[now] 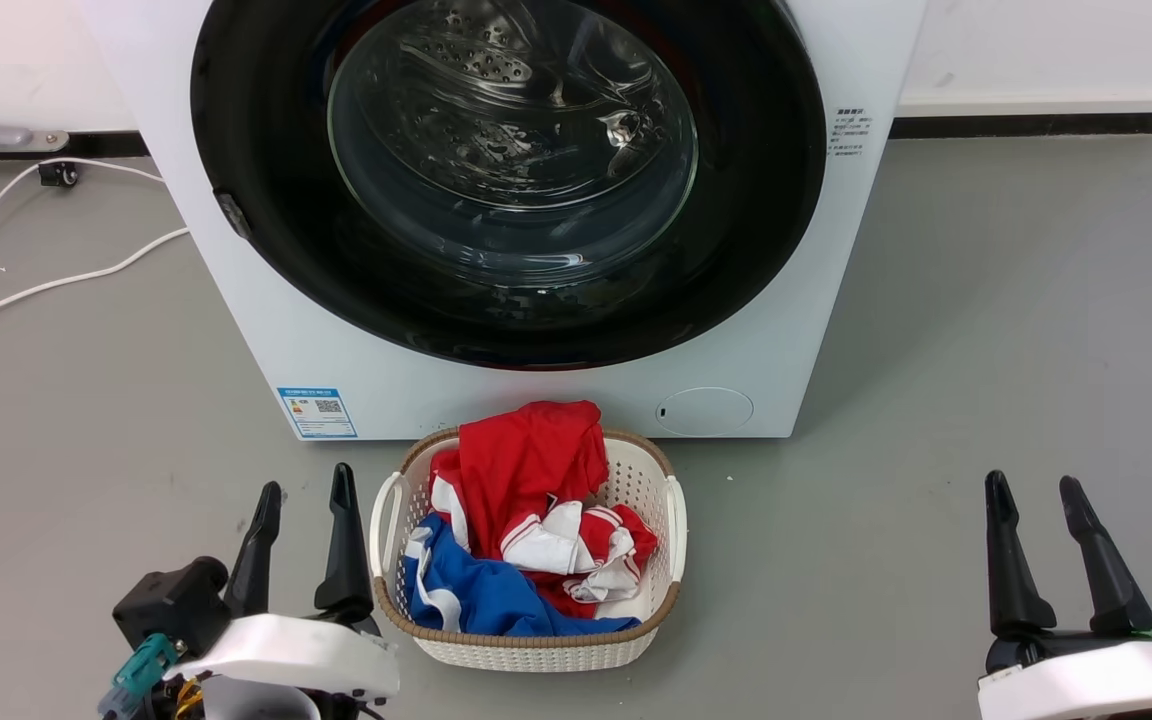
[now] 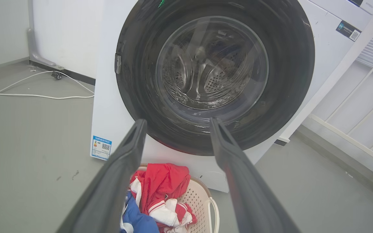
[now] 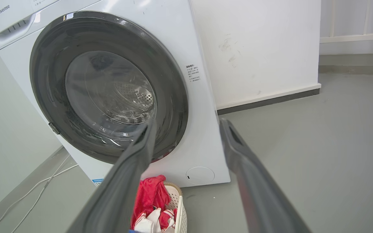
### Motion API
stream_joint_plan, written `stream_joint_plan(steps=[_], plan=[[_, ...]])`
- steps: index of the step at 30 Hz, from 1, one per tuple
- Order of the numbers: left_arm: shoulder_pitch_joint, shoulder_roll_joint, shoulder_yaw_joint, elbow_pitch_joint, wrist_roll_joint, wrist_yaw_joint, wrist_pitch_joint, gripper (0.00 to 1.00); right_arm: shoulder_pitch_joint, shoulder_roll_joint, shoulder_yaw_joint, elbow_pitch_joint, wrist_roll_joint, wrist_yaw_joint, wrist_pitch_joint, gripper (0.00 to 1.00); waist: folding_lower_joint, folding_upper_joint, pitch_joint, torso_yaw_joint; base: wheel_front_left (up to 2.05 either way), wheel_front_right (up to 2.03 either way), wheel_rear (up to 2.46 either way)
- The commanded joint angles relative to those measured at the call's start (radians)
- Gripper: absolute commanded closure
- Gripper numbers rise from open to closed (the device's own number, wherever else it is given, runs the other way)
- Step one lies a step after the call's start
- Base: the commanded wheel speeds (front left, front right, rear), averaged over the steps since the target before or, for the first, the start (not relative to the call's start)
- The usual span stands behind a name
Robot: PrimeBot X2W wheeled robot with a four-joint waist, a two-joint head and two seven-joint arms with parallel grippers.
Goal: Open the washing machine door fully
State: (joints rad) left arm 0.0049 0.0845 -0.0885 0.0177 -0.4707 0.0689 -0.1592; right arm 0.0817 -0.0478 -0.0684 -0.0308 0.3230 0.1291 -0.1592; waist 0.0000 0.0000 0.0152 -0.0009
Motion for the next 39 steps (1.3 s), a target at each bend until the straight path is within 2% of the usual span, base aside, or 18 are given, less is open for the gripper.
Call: stream_joint_plan(steps=[1,25,39], plan=[[0.004,0.000,0.001,-0.009,0.031,-0.006,-0.011,0.00,0.003,-0.004,0.001,-0.018,-0.030,0.002,-0.012,0.00,0.0000,0.0000,0.000,0.000,0.00,0.00,0.00],[0.041,-0.030,0.018,0.008,0.218,-0.032,-0.062,0.00,0.043,-0.004,-0.003,-0.042,-0.175,0.002,-0.064,0.00,0.0000,0.0000,-0.002,-0.001,0.00,0.00,0.00],[0.053,-0.034,0.016,0.026,0.294,-0.032,-0.090,0.00,0.062,-0.004,-0.007,-0.055,-0.265,0.002,-0.090,0.00,0.0000,0.0000,-0.003,0.000,0.00,0.00,0.00]])
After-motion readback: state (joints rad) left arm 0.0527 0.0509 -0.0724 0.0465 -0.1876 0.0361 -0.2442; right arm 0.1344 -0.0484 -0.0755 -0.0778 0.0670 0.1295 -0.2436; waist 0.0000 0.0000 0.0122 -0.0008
